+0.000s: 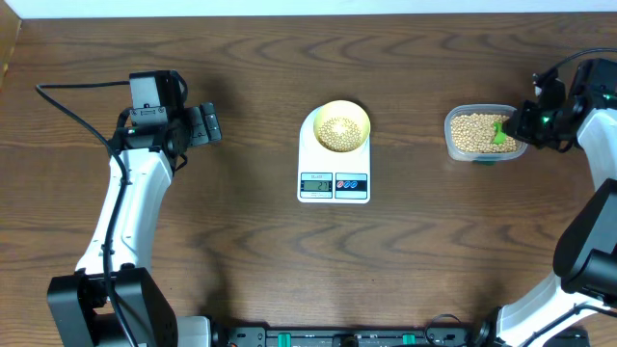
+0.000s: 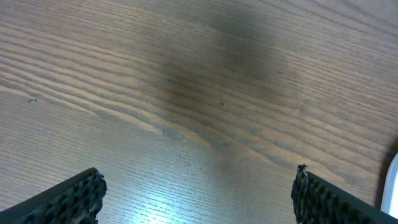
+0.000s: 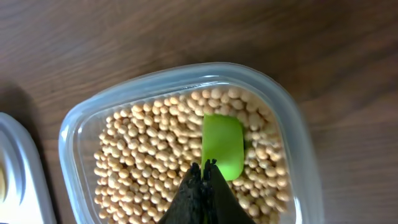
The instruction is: Scoop item into bowl and weigh 50g on scale
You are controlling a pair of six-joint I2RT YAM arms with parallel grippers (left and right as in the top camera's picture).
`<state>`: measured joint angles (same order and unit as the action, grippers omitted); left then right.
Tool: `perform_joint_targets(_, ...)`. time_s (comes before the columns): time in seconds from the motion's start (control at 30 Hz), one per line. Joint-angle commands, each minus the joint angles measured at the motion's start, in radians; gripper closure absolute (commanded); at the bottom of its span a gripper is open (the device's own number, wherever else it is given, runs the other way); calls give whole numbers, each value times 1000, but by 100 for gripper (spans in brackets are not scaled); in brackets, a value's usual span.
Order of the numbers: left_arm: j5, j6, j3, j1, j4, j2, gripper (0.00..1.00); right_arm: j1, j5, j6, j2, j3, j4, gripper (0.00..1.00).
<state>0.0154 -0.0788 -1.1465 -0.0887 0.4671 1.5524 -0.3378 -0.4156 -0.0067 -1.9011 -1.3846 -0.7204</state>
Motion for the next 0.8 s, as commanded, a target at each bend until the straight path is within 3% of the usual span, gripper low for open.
perform_joint_targets(0.0,-16,-9,-1,0,2,14,2,5,-40,10,-61,13,3,99)
perform_joint_targets(0.37,-16,-9,-1,0,2,14,2,-8,-197,10,-139,13,7,99)
perform_joint_targets(0.43,-16,-9,-1,0,2,14,2,-15,-197,10,-139,13,10,94)
perform_joint_targets(0.77,-16,-9,-1,0,2,14,2,-63,-291,9,-139,13,18,99)
